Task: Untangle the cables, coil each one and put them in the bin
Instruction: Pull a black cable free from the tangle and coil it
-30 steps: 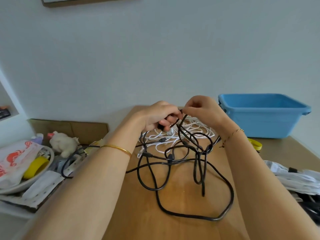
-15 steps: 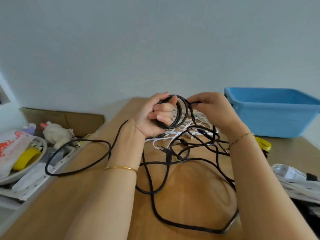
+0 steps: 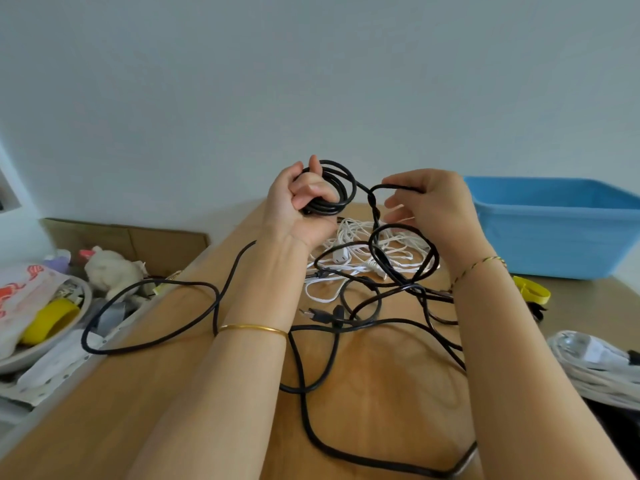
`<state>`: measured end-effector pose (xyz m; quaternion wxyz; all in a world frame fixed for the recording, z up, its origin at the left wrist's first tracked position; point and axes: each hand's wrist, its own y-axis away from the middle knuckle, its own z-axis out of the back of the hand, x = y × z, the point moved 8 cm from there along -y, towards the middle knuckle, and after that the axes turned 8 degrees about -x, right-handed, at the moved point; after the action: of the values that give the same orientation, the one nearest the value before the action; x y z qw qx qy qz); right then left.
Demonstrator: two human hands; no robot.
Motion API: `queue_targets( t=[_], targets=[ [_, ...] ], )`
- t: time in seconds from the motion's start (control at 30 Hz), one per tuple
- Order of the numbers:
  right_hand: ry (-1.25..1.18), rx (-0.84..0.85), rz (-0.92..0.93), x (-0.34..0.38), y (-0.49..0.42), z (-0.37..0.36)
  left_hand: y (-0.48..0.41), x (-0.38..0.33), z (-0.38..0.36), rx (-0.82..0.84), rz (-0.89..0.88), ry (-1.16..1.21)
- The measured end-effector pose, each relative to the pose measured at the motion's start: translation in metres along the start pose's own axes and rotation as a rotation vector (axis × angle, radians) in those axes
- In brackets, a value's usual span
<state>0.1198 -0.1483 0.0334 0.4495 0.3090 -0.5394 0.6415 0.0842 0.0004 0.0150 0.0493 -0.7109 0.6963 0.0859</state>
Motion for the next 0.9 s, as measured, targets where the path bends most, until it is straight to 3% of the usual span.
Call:
queue_targets(
  t=[0.2,0.63,0.8,0.9],
  targets=[
    [0.127,-0.053,0.070,0.003,-0.003,0.019,0.011,-0.015,-0.017,0.011,-0.195,-0.137],
    [0.275,-0.004,-0.008,-0.025,-0.004,0.021,0.030,-0.041,-0.039,0.098,-0.432,-0.183],
    [0.607,0.106,0.057,-0.013,0.001,-0.001,0.029,-0.029,-0.041,0.079,-0.335,-0.391],
    [0.564,0.138,0.197,0.014,0.008,-0.022,0.030,-0.022,-0.040,0.092,-0.246,-0.491]
  ],
)
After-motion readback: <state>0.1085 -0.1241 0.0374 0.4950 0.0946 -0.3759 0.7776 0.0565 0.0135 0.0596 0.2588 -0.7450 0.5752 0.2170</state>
